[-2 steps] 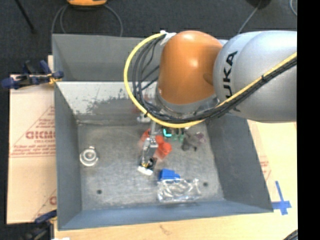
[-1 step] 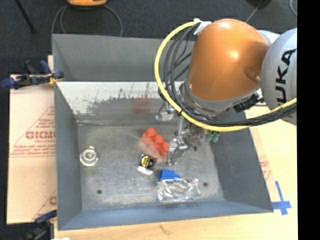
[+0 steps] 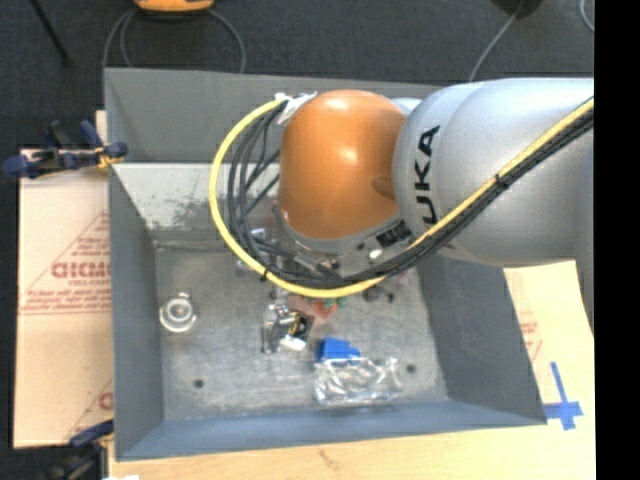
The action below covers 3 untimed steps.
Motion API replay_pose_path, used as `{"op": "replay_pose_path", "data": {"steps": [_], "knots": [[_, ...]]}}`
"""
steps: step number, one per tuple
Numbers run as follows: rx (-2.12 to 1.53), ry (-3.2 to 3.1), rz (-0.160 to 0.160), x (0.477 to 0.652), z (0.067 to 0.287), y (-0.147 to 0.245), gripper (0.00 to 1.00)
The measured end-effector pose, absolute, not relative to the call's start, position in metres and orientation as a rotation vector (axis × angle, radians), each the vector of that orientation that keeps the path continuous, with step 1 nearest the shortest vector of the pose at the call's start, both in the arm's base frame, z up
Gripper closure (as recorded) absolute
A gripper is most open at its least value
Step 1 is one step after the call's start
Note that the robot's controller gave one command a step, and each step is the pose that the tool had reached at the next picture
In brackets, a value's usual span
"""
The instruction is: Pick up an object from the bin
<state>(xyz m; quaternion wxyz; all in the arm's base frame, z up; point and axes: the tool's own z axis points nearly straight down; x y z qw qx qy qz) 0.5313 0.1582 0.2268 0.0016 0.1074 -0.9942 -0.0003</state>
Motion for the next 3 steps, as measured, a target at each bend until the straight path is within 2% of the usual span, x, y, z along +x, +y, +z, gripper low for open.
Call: {"op": "replay_pose_path", "data": {"steps": [1,2,3], "knots": [[0.257,-3.127,0.003,0.502,0.191,0.063,0.0],[0.293,-3.136,-0.002,0.551,0.104,0.041,0.0],[1.26,-2.888,0.004,0.579,0.075,0.032,0.0]]}}
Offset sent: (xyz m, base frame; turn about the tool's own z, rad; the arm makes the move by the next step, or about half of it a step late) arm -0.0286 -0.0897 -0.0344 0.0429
